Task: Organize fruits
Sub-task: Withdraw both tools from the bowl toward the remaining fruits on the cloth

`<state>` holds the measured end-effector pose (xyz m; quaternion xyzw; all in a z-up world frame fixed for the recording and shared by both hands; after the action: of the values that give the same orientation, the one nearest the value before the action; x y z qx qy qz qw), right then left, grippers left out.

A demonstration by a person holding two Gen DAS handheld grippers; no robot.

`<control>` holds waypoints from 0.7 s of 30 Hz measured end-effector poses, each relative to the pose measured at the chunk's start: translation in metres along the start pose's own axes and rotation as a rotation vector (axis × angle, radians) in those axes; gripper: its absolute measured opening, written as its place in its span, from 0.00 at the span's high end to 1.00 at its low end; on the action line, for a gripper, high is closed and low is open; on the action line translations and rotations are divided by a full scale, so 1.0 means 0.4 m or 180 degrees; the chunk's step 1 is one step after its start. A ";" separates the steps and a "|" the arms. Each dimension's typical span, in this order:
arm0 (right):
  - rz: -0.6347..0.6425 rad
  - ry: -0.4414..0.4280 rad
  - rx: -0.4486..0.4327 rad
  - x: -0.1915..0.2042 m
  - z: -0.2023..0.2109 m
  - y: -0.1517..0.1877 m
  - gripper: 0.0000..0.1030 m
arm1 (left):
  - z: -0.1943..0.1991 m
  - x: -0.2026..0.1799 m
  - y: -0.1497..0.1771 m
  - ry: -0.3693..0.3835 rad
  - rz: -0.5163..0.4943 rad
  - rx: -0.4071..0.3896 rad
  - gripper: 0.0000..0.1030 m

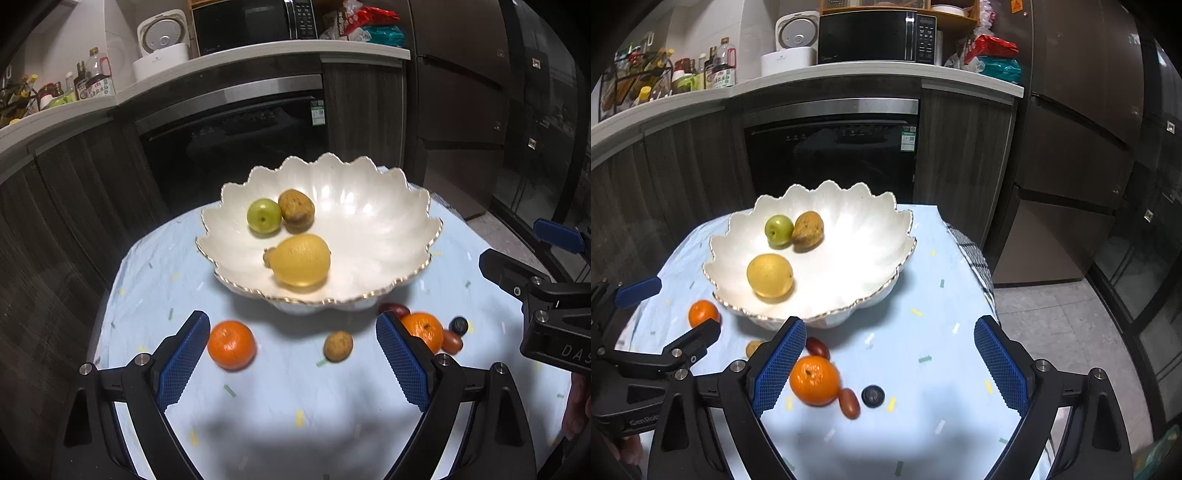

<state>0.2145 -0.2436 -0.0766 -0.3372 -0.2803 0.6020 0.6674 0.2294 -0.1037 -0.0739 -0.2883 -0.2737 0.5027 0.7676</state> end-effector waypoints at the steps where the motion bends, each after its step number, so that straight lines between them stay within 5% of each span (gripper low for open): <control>1: 0.0018 -0.0008 0.0012 0.002 -0.002 0.005 0.09 | -0.001 -0.003 0.006 0.0005 -0.0009 0.0012 0.10; 21: 0.0335 -0.0342 0.0356 0.072 -0.081 0.074 0.11 | -0.091 -0.047 0.090 0.0193 -0.0344 0.0322 0.26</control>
<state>0.2248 -0.2172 -0.1207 -0.2809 -0.2635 0.6681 0.6366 0.2266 -0.1154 -0.1272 -0.2491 -0.2397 0.4647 0.8152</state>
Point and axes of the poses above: each gripper's, at about its wrist camera, not at the fingertips, and z roughly against the way its jaws point, x to its left, y to its underside, the point moved 6 cm from there along -z, roughly the way its jaws point, and after that the axes turned 1 degree about -z, right-handed, at the moved point
